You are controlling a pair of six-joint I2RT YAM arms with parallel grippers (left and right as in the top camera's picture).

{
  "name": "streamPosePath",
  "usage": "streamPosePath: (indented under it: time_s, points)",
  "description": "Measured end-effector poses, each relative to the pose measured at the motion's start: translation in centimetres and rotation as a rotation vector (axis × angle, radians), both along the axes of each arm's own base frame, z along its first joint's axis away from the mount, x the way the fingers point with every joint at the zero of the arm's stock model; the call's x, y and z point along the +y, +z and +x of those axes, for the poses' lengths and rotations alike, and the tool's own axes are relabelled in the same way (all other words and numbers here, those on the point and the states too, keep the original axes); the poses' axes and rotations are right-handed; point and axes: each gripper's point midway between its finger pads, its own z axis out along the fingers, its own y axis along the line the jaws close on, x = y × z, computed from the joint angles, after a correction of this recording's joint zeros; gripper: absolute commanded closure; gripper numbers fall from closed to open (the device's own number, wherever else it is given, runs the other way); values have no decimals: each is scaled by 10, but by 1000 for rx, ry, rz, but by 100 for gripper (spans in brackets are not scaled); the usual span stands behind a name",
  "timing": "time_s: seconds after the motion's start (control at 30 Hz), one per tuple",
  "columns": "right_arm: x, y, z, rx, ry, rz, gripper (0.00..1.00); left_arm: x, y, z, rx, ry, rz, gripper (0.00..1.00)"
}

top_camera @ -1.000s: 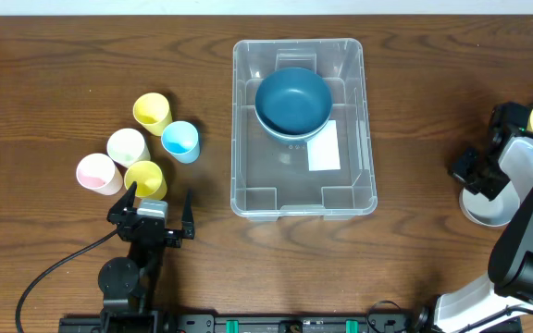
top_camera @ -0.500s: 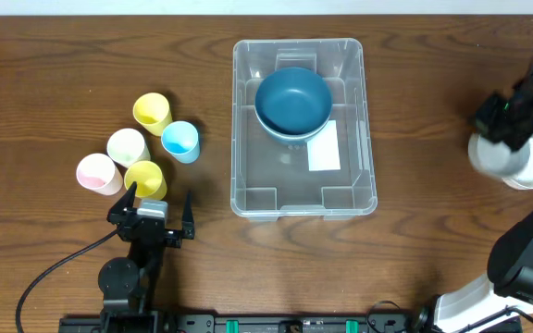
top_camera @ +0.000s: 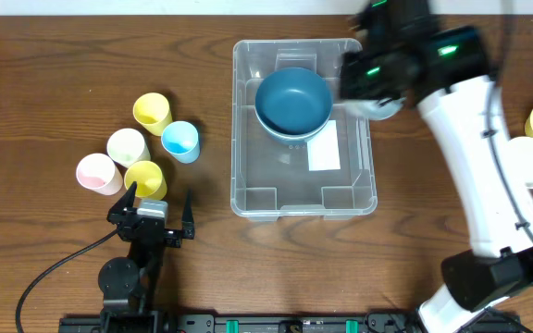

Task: Pack container
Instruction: 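Carry the white bowl into the container beside the stacked bowls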

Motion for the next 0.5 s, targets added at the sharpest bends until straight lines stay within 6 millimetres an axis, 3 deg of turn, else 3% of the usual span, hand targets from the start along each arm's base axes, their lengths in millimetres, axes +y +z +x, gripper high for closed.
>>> streamPosePath:
  time_s: [0.1,0.17,0.5]
  points:
    - [31,-19,-22,34,58,-51,99,0,0,0,0,0,0,2]
    - [37,-30,-29,55,68,-76,99,0,0,0,0,0,0,2]
    - [48,-102,-48,147,51,-155,99,0,0,0,0,0,0,2]
